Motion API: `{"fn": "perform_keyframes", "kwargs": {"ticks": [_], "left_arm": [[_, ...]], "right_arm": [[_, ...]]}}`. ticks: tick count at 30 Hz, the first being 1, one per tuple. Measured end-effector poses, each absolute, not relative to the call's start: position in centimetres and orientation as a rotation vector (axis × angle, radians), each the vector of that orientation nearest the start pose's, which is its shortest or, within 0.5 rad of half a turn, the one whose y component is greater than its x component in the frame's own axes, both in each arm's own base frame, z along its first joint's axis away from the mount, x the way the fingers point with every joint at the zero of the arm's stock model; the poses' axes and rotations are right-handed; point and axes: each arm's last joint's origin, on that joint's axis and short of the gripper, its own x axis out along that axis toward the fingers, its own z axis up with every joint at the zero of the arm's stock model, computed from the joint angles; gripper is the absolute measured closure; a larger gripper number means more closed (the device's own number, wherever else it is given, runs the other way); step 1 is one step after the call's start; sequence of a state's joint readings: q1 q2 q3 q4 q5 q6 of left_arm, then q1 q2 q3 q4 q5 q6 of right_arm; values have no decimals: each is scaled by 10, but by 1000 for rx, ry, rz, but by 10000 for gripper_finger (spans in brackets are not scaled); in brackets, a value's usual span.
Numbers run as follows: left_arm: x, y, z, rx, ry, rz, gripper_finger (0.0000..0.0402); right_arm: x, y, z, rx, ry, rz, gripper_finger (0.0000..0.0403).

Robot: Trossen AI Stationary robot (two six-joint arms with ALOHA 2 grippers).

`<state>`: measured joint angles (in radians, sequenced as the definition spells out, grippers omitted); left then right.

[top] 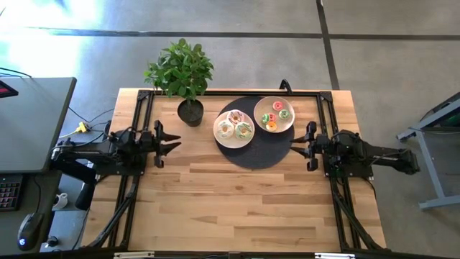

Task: Pick & Place donuts
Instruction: Return to home position

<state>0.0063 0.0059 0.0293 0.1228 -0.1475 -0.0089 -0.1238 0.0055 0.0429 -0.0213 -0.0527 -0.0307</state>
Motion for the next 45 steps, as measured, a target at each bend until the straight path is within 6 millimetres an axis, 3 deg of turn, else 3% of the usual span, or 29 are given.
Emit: {"fn": "perform_keyframes", "kwargs": {"ticks": [19,45], "left_arm": [[95,5,176,-6,-18,155,299],[95,5,175,-6,-12,153,299]], "right_arm": [[98,-12,168,0,-12,-126,289],[98,-12,167,0,-10,-129,289]]}}
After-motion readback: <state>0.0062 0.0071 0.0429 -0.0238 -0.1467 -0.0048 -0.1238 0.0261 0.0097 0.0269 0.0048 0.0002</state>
